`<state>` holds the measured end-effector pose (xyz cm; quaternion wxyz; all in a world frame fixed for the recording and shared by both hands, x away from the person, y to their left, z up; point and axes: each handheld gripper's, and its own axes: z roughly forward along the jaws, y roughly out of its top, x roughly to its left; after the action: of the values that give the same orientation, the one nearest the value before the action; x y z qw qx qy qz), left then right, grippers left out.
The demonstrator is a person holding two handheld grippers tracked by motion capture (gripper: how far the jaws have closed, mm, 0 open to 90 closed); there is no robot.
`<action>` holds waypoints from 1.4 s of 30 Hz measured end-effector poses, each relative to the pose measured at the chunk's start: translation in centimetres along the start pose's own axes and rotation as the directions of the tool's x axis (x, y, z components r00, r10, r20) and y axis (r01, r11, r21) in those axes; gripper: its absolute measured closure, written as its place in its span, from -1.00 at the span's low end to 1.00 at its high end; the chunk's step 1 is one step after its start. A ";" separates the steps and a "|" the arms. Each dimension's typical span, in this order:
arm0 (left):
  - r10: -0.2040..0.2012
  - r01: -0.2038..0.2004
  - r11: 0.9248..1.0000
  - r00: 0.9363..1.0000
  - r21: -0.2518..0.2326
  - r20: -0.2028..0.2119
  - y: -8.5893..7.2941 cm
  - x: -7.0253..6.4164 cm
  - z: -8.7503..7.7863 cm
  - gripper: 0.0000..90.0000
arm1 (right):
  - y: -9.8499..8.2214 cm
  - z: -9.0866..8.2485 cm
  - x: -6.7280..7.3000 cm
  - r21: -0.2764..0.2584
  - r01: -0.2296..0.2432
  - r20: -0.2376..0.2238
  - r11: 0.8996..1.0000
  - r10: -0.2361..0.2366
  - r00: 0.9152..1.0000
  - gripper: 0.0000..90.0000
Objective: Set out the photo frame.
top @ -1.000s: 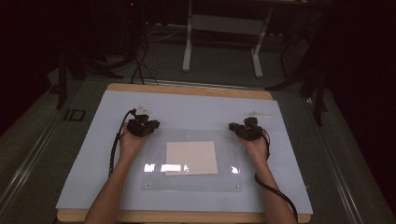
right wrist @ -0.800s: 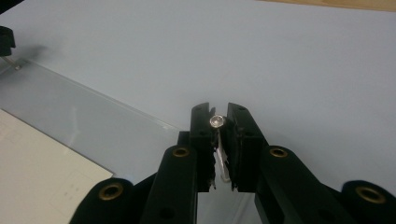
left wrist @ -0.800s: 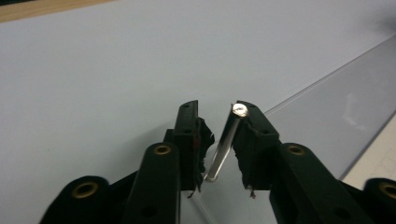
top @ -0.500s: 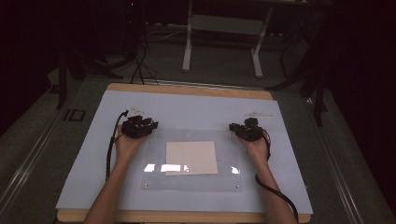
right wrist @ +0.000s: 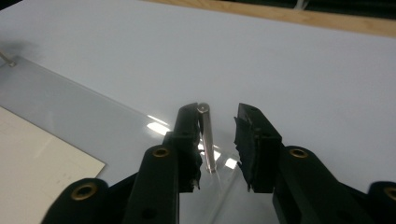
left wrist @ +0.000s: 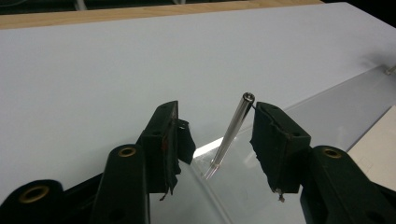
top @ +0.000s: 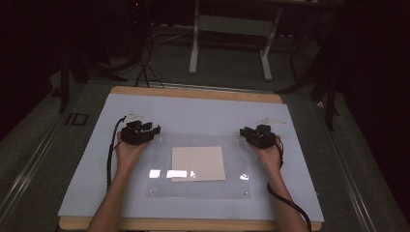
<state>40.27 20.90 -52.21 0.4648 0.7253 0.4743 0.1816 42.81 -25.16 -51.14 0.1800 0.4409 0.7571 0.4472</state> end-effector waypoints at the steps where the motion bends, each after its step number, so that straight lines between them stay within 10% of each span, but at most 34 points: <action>1: -0.003 0.003 1.000 1.000 -0.003 -0.003 -0.1 0.0 -0.1 0.12 | 0.0 0.0 0.1 -0.004 0.002 0.001 1.000 -0.002 1.000 0.61; 22: 0.051 -0.051 0.998 0.999 -0.036 0.010 -0.3 -1.3 1.1 0.80 | -0.1 0.2 0.8 -0.016 0.006 0.018 1.000 -0.005 1.000 0.88; 42: 0.070 -0.075 0.991 0.996 -0.107 -0.048 -0.7 -2.1 0.7 0.84 | -0.3 0.0 0.8 -0.018 0.003 0.019 1.000 -0.003 1.000 0.88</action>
<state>39.36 18.82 -52.81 0.4861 0.7115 0.4471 0.2399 42.23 -24.52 -51.34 0.1921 0.4423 0.7519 0.4495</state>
